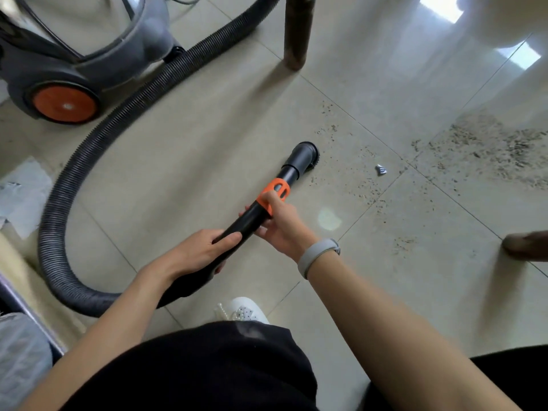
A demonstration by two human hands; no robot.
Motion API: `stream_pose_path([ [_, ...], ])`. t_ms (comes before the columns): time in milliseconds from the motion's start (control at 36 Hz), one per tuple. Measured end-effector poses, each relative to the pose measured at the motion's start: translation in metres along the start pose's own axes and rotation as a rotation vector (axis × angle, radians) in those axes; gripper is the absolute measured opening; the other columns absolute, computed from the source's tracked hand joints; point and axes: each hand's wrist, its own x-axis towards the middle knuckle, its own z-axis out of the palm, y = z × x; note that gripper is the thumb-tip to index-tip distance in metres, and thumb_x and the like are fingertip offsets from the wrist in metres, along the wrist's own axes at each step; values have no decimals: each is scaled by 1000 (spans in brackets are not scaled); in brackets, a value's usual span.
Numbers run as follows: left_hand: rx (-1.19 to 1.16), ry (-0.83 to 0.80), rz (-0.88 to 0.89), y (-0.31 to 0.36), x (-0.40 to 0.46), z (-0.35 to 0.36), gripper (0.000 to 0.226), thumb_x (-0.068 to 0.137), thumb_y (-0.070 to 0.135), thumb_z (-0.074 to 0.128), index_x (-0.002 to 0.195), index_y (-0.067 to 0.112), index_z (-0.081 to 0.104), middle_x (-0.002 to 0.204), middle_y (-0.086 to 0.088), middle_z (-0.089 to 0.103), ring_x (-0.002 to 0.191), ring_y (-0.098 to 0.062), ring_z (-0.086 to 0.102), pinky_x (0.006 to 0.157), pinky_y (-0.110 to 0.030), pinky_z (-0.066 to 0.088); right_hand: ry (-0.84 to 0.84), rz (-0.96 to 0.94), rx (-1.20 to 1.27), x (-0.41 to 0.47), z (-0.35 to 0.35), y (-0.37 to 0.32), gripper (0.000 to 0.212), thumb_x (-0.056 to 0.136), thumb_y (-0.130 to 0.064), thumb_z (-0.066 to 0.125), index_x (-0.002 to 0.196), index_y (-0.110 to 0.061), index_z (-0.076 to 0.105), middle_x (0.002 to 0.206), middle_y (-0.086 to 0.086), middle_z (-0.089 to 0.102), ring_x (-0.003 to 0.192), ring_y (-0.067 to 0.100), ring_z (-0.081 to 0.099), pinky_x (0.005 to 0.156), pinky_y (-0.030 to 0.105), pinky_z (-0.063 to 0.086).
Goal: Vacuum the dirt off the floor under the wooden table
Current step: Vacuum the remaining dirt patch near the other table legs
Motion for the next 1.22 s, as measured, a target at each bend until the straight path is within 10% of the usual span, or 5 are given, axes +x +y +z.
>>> stream_pose_path([
  [750,-66,118,-123,-9,-23,-14,66,73,78,49,76,13,49,54,-10,60,45,-22,51,53,-31,43,-45,50,-148,5,40,0,14,96,-21,53,92,-10,44,83,13,59,77,30,64,92,52,51],
  [1222,25,-205,-163,-2,-20,10,75,32,93,59,56,22,52,53,-8,59,42,-17,52,48,-24,41,117,-30,176,-34,-23,40,13,97,-18,50,95,-6,44,86,17,60,72,33,66,67,40,57],
])
